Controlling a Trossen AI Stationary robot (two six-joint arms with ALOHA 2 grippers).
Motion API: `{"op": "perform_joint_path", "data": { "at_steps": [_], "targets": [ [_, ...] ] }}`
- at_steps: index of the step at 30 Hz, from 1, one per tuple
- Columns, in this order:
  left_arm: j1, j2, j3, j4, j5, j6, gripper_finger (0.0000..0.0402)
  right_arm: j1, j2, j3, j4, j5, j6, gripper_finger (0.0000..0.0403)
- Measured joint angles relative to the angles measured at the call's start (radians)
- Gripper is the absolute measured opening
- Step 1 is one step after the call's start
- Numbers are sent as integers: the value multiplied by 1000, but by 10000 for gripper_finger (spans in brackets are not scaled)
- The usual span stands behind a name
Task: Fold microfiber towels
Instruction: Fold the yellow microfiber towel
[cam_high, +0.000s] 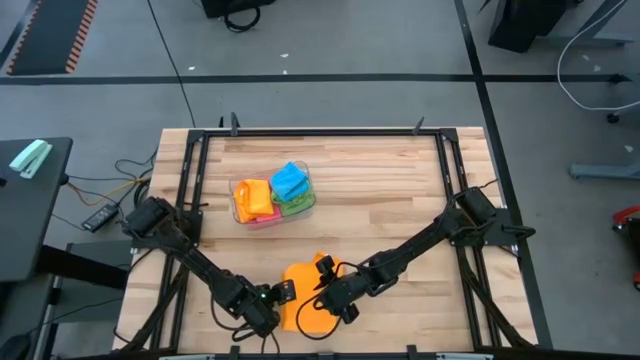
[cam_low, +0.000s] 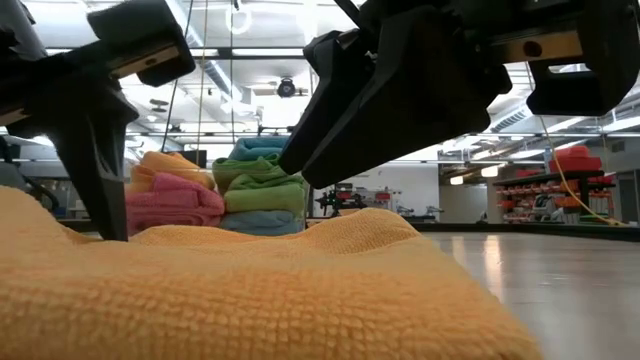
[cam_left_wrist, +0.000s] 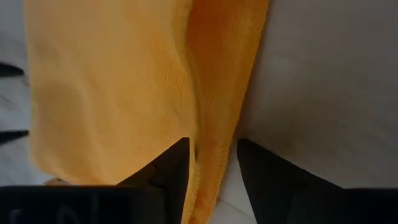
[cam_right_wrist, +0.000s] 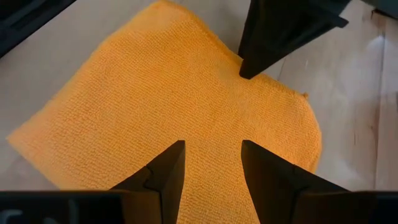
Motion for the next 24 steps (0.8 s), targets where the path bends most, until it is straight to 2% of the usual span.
{"op": "perform_joint_path", "data": {
  "at_steps": [7, 15, 24],
  "targets": [
    [-23, 3, 0, 46, -30, 13, 104, 0, 0, 0, -1, 0, 0, 166],
    [-29, 5, 0, 49, -13, 0, 15, 0, 0, 0, -1, 0, 0, 166],
    [-40, 6, -1, 70, -23, -23, 13, 3, 0, 0, -6, 20, 0, 166]
  ]
}}
